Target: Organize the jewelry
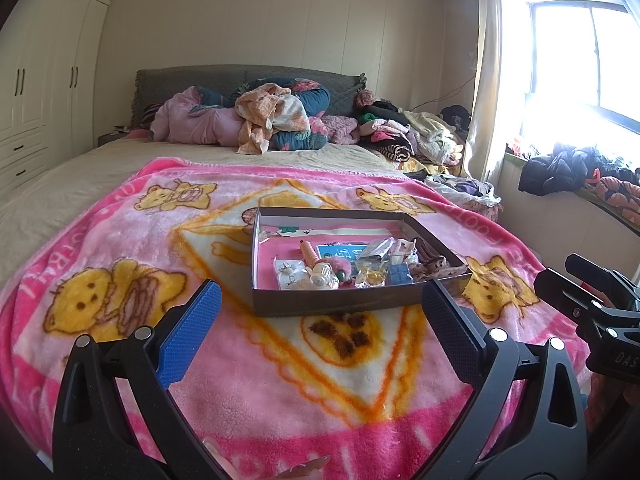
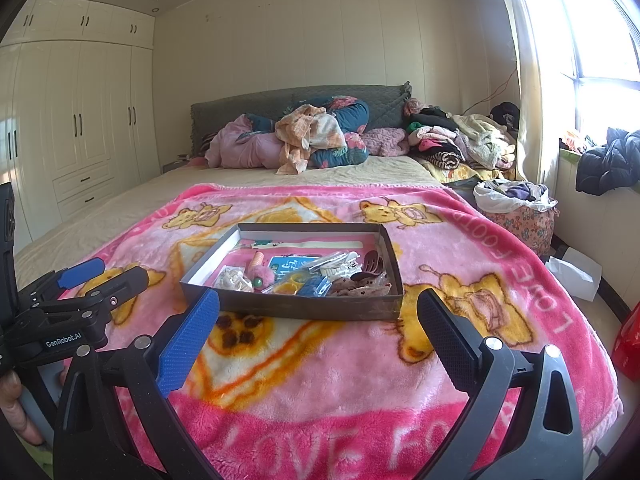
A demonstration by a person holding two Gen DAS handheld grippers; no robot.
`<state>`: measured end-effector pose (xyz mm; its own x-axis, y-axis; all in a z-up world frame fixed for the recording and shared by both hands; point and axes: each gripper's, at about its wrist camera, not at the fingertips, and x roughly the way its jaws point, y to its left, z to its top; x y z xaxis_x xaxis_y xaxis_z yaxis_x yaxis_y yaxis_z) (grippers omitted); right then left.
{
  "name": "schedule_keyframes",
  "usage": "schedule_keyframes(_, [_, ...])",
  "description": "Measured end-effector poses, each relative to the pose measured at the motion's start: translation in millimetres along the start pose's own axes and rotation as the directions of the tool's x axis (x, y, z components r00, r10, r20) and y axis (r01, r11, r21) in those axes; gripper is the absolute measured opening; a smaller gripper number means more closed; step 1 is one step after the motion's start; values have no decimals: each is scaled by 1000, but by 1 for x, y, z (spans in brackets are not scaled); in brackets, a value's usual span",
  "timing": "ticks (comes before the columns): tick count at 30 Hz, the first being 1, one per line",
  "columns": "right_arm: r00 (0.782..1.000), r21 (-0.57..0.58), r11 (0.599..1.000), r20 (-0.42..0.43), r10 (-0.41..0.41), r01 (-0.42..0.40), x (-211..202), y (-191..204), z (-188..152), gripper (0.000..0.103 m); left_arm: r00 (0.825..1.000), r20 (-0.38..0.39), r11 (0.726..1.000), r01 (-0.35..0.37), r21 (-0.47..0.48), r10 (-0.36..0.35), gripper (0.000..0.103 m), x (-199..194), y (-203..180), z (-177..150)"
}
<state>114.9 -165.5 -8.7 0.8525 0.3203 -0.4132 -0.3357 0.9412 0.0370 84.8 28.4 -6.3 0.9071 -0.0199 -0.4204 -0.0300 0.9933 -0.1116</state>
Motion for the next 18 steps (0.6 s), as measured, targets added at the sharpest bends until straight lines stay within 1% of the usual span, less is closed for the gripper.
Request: schedule_keyframes(18, [1000, 2, 1000, 2, -1, 1, -1, 0, 0, 97, 1000, 1, 1000, -2, 1, 2, 92, 0, -1, -2])
